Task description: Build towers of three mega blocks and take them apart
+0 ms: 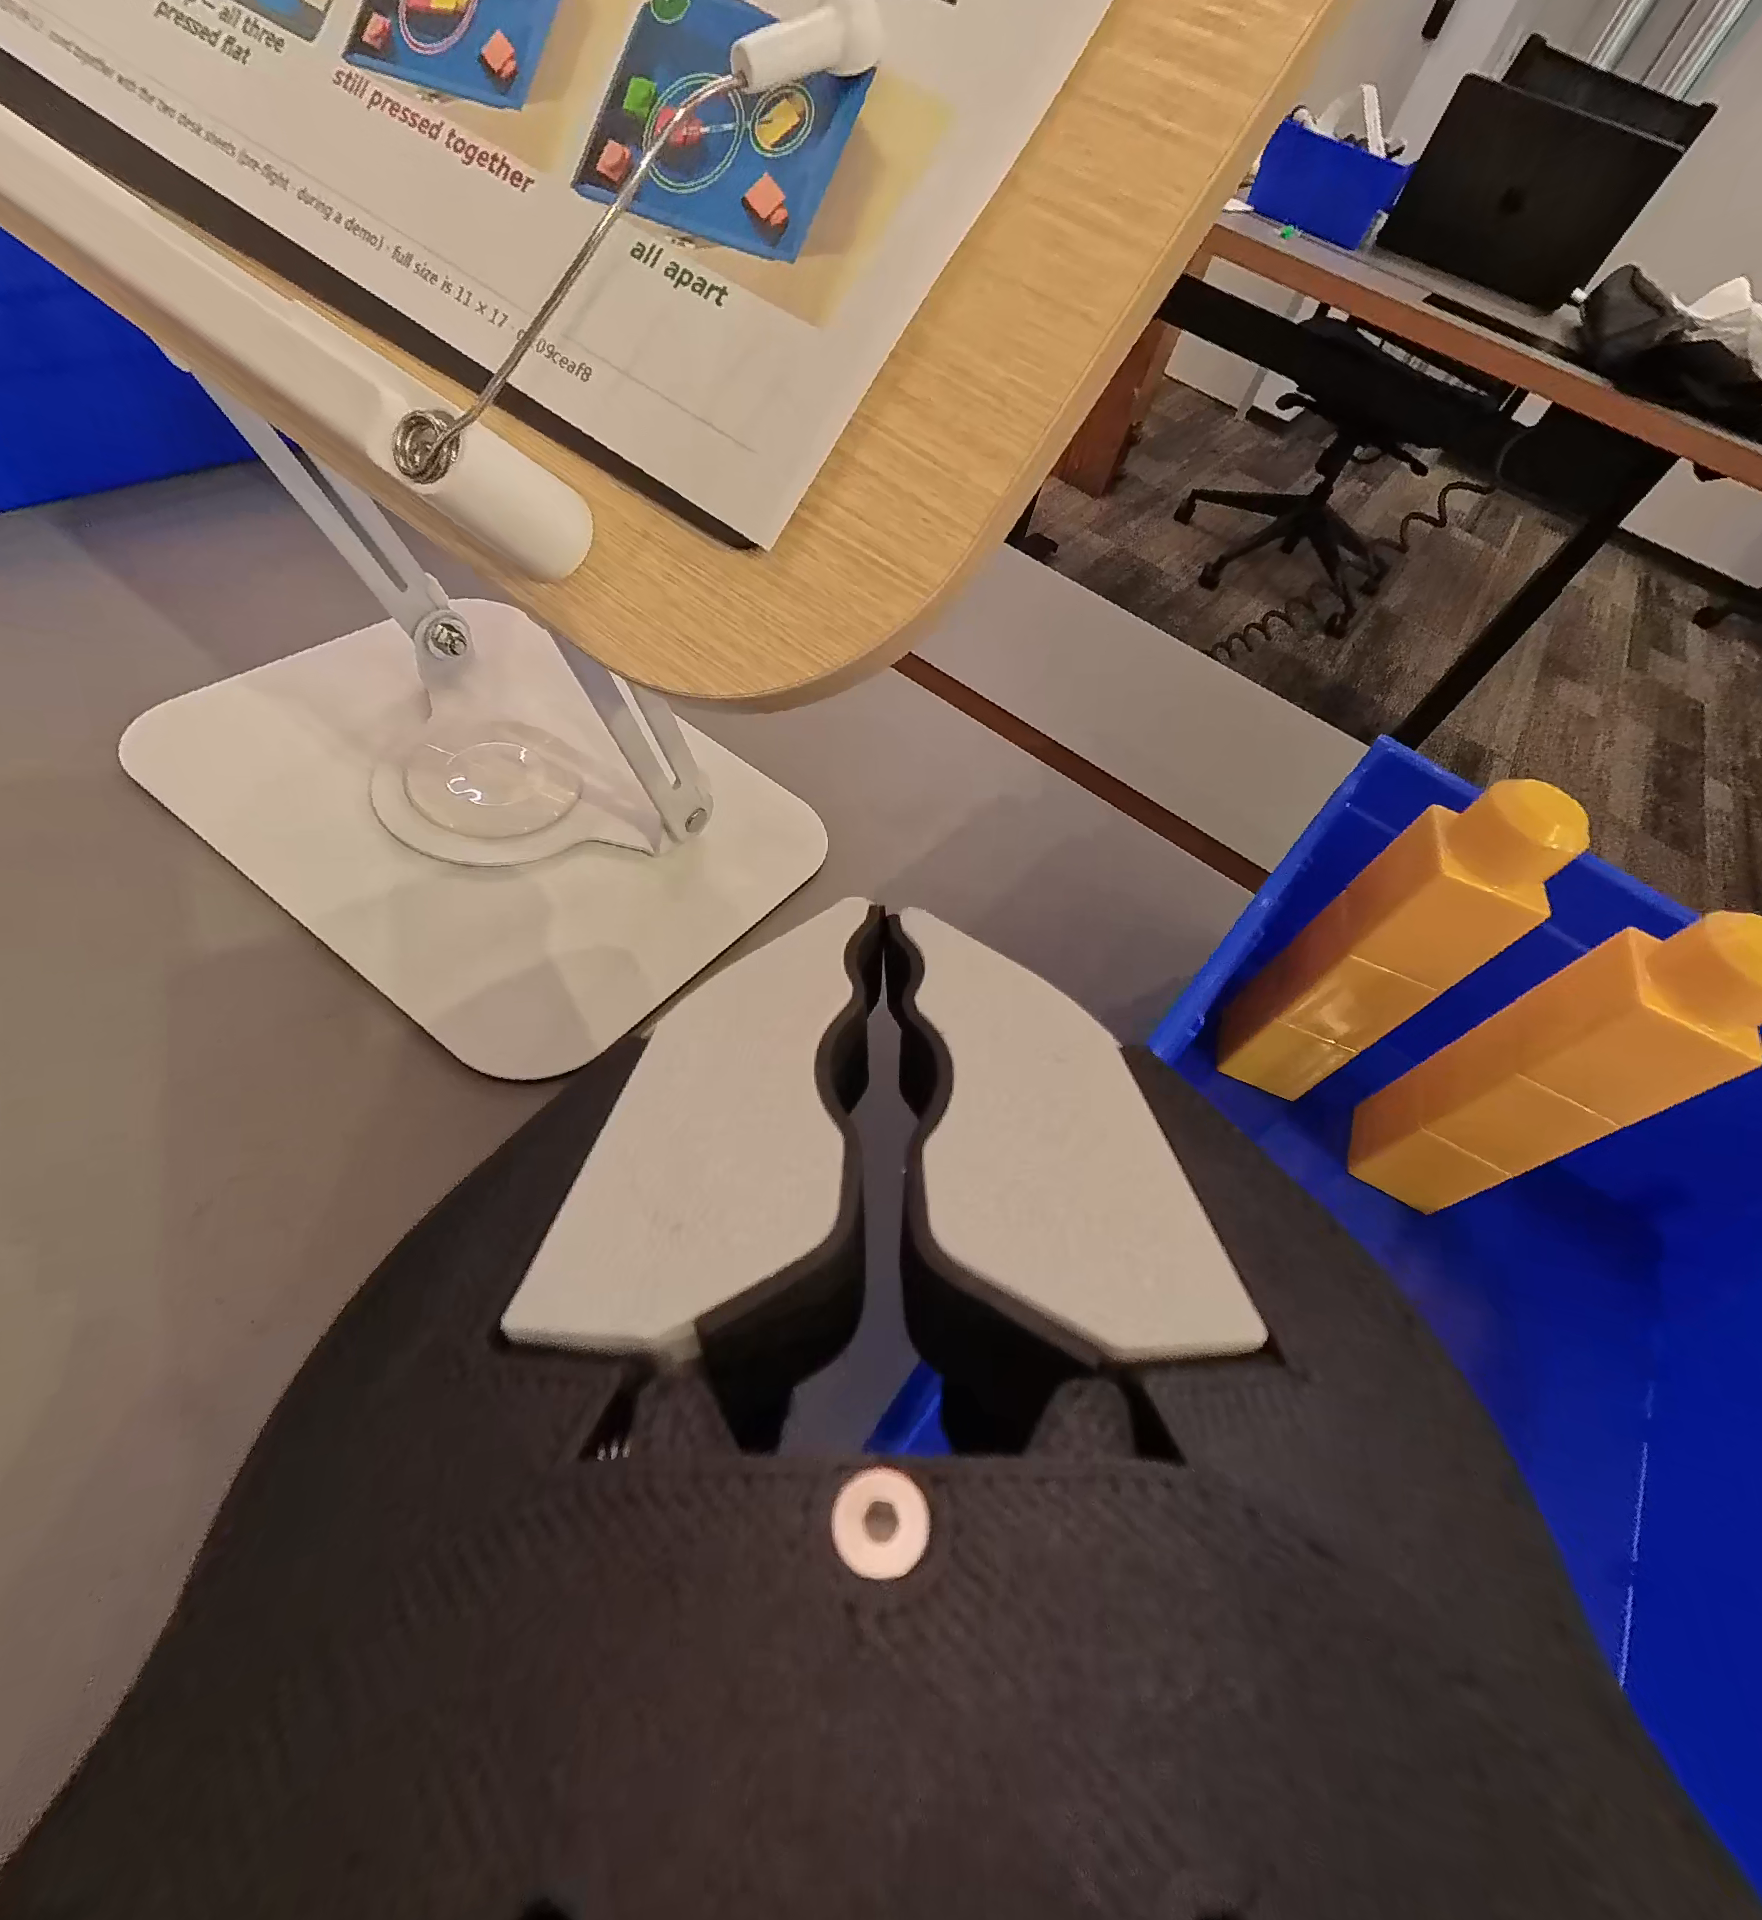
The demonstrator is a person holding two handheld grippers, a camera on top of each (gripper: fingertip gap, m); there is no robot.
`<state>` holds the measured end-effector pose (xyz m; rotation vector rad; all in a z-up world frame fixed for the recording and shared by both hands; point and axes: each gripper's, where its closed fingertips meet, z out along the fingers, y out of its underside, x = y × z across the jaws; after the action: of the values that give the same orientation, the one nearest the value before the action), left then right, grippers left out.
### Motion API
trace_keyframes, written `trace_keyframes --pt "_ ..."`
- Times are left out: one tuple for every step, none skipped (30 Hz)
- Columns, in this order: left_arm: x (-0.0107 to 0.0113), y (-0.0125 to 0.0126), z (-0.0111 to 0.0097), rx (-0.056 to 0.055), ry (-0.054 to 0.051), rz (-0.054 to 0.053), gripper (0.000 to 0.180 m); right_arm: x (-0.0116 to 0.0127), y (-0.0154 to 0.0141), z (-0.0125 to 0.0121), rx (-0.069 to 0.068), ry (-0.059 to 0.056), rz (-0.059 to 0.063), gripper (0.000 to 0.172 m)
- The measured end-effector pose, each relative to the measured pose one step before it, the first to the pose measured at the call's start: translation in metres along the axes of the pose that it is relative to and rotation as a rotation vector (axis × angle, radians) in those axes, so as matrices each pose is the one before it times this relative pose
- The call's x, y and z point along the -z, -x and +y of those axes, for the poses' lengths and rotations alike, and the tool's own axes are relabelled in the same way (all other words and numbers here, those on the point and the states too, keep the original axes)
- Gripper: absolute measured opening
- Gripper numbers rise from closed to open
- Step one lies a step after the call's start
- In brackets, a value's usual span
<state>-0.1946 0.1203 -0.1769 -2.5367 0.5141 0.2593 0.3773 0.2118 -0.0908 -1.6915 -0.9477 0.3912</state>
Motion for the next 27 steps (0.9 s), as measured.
trace_keyframes --pt "-0.00050 0.00147 -0.00033 -0.0016 0.0184 -0.0108 0.045 -0.00060 0.00038 0.00036 0.0014 0.0019 -0.0019 0.000" --pt "-0.00076 0.00077 -0.00077 -0.0047 0.0152 -0.0047 0.045 -0.00060 0.00047 0.00046 0.0006 0.0028 -0.0028 0.000" --pt "-0.00042 0.00178 -0.00054 -0.0044 0.0138 -0.0112 0.043 -0.00043 0.00031 0.00033 0.0016 0.0020 -0.0016 0.000" --pt "-0.00005 0.00211 -0.00229 -0.0070 -0.0018 -0.0153 0.041 -0.00034 0.00035 0.00064 0.0015 0.0038 -0.0017 0.000" --pt "0.00062 0.00220 -0.00444 -0.0031 -0.0227 -0.0167 0.040 -0.00005 0.00000 0.00023 0.0010 0.0017 0.0005 0.000" --pt "-0.00031 0.00012 -0.00126 -0.0077 0.0013 -0.0031 0.038 0.00028 -0.00020 -0.00010 -0.0003 -0.0013 0.0002 0.000" --pt "-0.00218 0.00188 0.00244 -0.0057 0.0293 -0.0109 0.039 0.00024 -0.00036 -0.00022 -0.0017 -0.0010 -0.0003 0.000" --pt "-0.00293 0.00225 0.00136 -0.0013 0.0201 -0.0106 0.042 0.00034 -0.00023 -0.00007 -0.0015 -0.0009 -0.0012 0.000" --pt "-0.00314 -0.00201 -0.00064 -0.0041 0.0037 0.0165 0.041 0.00020 -0.00012 -0.00001 -0.0016 -0.0005 -0.0009 0.000" --pt "-0.00285 -0.00070 0.00143 -0.0015 0.0187 0.0063 0.041 0.00011 -0.00009 0.00005 -0.0008 -0.0005 -0.0009 0.000" --pt "-0.00286 -0.00118 0.00225 -0.0110 0.0278 0.0068 0.042 -0.00003 0.00010 0.00005 -0.0003 0.0004 -0.0012 0.000" --pt "-0.00267 -0.00272 0.00215 -0.0094 0.0265 0.0152 0.040 -0.00012 0.00011 0.00012 0.0002 0.0006 -0.0009 0.000" --pt "-0.00190 -0.00254 0.00059 -0.0103 0.0129 0.0110 0.036 -0.00007 0.00023 -0.00006 0.0011 0.0001 -0.0008 0.000" --pt "-0.00055 0.00003 -0.00058 -0.0065 0.0011 -0.0071 0.036 -0.00007 0.00044 0.00004 0.0001 0.0009 -0.0025 0.000" --pt "0.00059 -0.00127 -0.00142 -0.0100 -0.0084 0.0025 0.036 0.00004 0.00040 -0.00011 -0.0002 0.0001 -0.0021 0.000" --pt "0.00085 -0.00417 -0.00220 -0.0025 -0.0190 0.0214 0.035 0.00009 0.00002 -0.00011 0.0003 -0.0002 0.0001 0.000" --pt "0.00186 -0.00479 -0.00082 0.0014 -0.0113 0.0208 0.035 0.00022 -0.00005 -0.00021 0.0003 -0.0007 0.0007 0.000" --pt "0.00367 -0.00340 -0.00004 -0.0098 -0.0085 -0.0008 0.035 0.00025 0.00001 -0.00017 -0.0005 -0.0017 -0.0001 0.000" --pt "0.00633 -0.00414 -0.00076 -0.0195 -0.0150 -0.0071 0.035 0.00022 -0.00020 -0.00015 -0.0015 -0.0009 -0.0004 0.000" --pt "0.00887 -0.00613 -0.00198 -0.0156 -0.0253 -0.0009 0.035 0.00019 -0.00013 0.00008 -0.0009 -0.0003 0.0001 0.000" --pt "0.01149 -0.00743 -0.00290 -0.0043 -0.0346 0.0038 0.034 0.00019 -0.00025 -0.00013 0.0002 -0.0002 0.0006 0.000" --pt "0.01381 -0.00968 -0.00494 -0.0136 -0.0442 0.0082 0.034 0.00031 -0.00011 -0.00022 0.0004 -0.0014 0.0001 0.000" --pt "0.01525 -0.01247 -0.00622 -0.0228 -0.0470 0.0179 0.034 0.00007 0.00025 -0.00028 -0.0009 -0.0010 -0.0022 0.000" --pt "0.01538 -0.01654 -0.00736 -0.0155 -0.0444 0.0410 0.034 -0.00031 0.00014 0.00015 -0.0006 0.0002 -0.0018 0.000" --pt "0.01455 -0.01991 -0.01108 -0.0147 -0.0591 0.0551 0.034 -0.00039 0.00017 0.00031 0.0008 0.0016 -0.0006 0.000" --pt "0.01174 -0.02211 -0.01177 -0.0327 -0.0552 0.0577 0.034 -0.00072 0.00048 0.00050 0.0003 0.0027 -0.0022 0.000" --pt "0.00790 -0.02483 -0.01174 -0.0447 -0.0503 0.0706 0.033 -0.00090 0.00082 0.00052 -0.0007 0.0025 -0.0042 0.000"
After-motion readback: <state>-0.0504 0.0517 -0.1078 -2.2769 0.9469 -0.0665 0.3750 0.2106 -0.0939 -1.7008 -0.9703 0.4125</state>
